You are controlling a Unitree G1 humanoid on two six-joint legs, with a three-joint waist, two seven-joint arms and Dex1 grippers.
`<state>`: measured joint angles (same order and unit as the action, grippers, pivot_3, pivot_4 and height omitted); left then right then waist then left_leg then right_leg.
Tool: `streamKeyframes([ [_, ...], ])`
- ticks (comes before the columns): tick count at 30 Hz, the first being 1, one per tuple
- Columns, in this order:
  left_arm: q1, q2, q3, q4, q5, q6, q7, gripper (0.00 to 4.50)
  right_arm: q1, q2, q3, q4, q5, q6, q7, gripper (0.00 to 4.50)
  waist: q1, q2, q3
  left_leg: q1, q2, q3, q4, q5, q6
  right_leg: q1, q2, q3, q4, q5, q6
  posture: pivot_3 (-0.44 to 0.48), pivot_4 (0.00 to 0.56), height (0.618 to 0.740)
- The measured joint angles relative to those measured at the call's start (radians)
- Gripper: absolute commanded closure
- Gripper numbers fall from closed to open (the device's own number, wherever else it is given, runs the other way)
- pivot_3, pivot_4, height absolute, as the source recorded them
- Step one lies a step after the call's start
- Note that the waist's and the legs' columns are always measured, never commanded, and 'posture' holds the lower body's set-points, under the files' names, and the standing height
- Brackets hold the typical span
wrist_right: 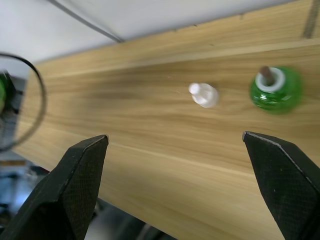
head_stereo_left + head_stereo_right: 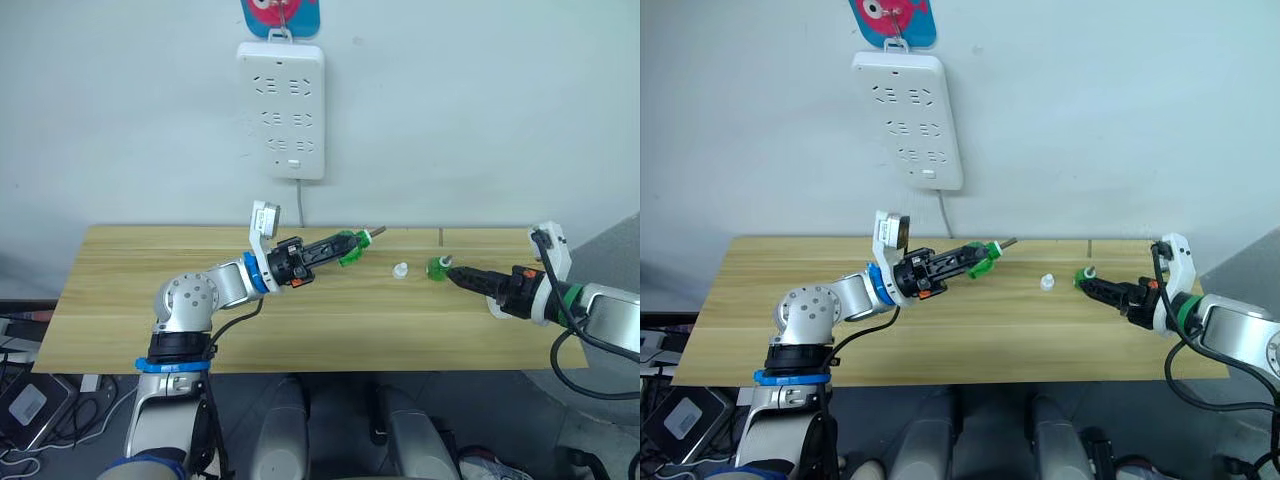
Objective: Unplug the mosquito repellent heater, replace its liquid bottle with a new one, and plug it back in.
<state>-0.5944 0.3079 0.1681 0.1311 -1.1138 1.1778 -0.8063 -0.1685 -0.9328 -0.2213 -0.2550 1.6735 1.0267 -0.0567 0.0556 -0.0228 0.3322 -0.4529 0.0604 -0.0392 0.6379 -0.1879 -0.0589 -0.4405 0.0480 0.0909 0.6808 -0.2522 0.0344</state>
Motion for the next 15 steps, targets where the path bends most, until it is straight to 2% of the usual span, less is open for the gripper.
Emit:
streamKeyframes([
  [3,-0.011,-0.002,0.014,-0.003,-0.024,0.021,0.009,2.23,0.049,-0.019,-0.012,-0.011,-0.075,0.004,0.016,0.01,0.004,0.0,0.0,0.0,-0.001,0.0,0.0,0.0,0.0,0.0,-0.001,0.0,0.0,0.0,0.001,0.232,0.321,0.74],
  [5,0.016,0.014,-0.021,-0.045,0.043,-0.058,-0.016,2.23,0.072,-0.027,-0.018,-0.006,-0.109,0.004,0.024,0.01,0.002,0.0,0.0,0.0,-0.001,0.0,0.0,0.0,0.0,0.0,-0.001,0.0,-0.001,0.0,0.001,0.225,0.321,0.74],
  [7,0.065,0.029,-0.121,-0.121,0.213,-0.267,-0.073,2.23,0.048,0.014,-0.036,0.004,0.042,-0.018,-0.014,0.01,-0.003,0.0,0.0,0.002,0.0,0.003,-0.001,0.0,0.0,0.0,-0.001,0.004,0.0,0.0,0.001,0.226,0.319,0.74],
  [10,0.105,0.005,-0.274,-0.17,0.465,-0.629,-0.151,2.23,-0.013,0.083,-0.042,-0.033,0.236,-0.03,0.012,0.01,-0.001,0.0,0.0,0.002,0.0,0.003,-0.001,0.001,-0.001,0.0,0.0,0.004,0.0,0.001,0.001,0.23,0.316,0.74],
  [12,0.123,-0.02,-0.305,-0.167,0.573,-0.818,-0.167,2.23,-0.02,0.141,-0.04,-0.083,0.268,-0.045,0.01,0.01,0.003,0.0,0.0,0.002,0.0,0.002,-0.001,0.0,-0.001,0.001,0.0,0.003,-0.001,0.001,0.001,0.23,0.316,0.74],
  [15,0.137,-0.06,-0.319,-0.159,0.675,-1.01,-0.161,2.23,-0.03,0.243,0.012,-0.122,0.273,-0.107,-0.087,0.01,0.003,0.0,0.0,0.0,-0.001,0.004,-0.001,0.0,-0.001,0.0,-0.001,0.005,-0.002,0.001,0.002,0.229,0.314,0.74],
])
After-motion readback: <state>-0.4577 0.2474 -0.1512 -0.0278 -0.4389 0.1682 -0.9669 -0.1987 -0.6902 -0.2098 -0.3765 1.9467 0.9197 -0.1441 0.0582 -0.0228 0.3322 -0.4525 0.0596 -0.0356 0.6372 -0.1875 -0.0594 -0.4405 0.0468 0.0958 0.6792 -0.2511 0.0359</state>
